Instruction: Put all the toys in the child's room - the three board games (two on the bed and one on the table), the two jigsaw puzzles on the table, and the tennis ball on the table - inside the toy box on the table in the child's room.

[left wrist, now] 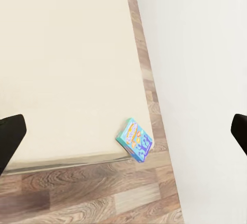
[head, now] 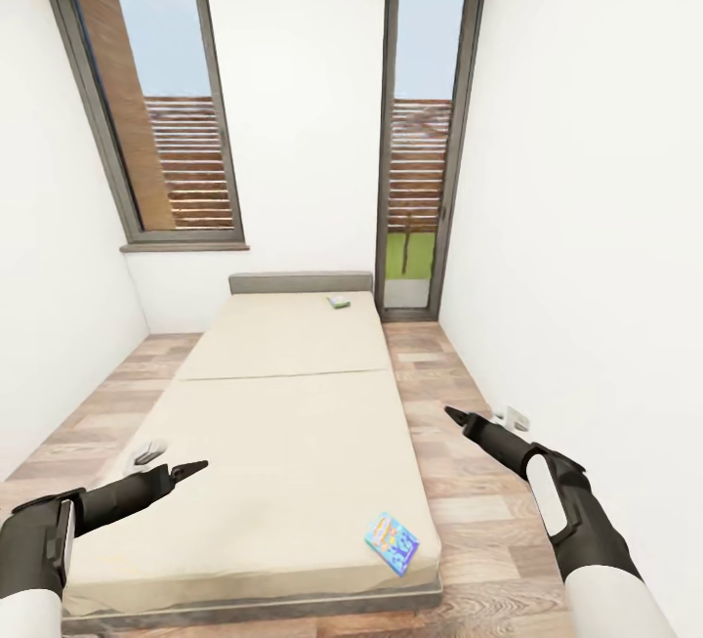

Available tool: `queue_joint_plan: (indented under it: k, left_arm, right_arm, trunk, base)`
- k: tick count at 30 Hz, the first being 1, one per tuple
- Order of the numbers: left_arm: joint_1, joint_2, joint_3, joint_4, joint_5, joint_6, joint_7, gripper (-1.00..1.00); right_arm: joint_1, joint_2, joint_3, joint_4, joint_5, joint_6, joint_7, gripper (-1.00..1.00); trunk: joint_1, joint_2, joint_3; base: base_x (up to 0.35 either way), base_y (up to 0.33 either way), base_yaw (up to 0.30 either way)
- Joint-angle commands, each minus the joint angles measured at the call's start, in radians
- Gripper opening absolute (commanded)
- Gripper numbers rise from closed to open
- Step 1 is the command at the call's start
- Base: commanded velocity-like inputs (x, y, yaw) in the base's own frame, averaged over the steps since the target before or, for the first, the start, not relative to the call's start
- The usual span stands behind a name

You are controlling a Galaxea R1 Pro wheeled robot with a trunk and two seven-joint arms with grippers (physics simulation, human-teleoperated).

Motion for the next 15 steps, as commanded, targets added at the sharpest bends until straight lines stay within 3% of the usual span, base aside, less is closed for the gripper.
queue_joint_plan:
  k: [1,6,15]
  left_arm:
    - [-0.002,0.000,0.004,0.000,-0.009,0.008,-0.009,1.00]
    - [-0.002,0.000,0.005,-0.001,-0.004,0.007,-0.013,1.00]
    - [-0.002,0.004,0.013,-0.001,0.002,0.028,-0.019,1.00]
  right_arm:
    - [-0.001,0.000,-0.003,-0.001,-0.004,0.008,0.002,1.00]
    - [-0.001,0.000,-0.003,-0.001,-0.004,0.007,0.003,1.00]
    - [-0.001,0.000,-0.003,-0.001,-0.008,0.008,0.004,1.00]
  trunk:
    - [0.001,-0.002,-0.002]
    - [0.001,-0.002,-0.002]
    - [0.001,-0.002,-0.002]
  base:
    - [0.042,0.279,0.000]
    - [0.016,0.191,0.000]
    - [0.002,0.030,0.000]
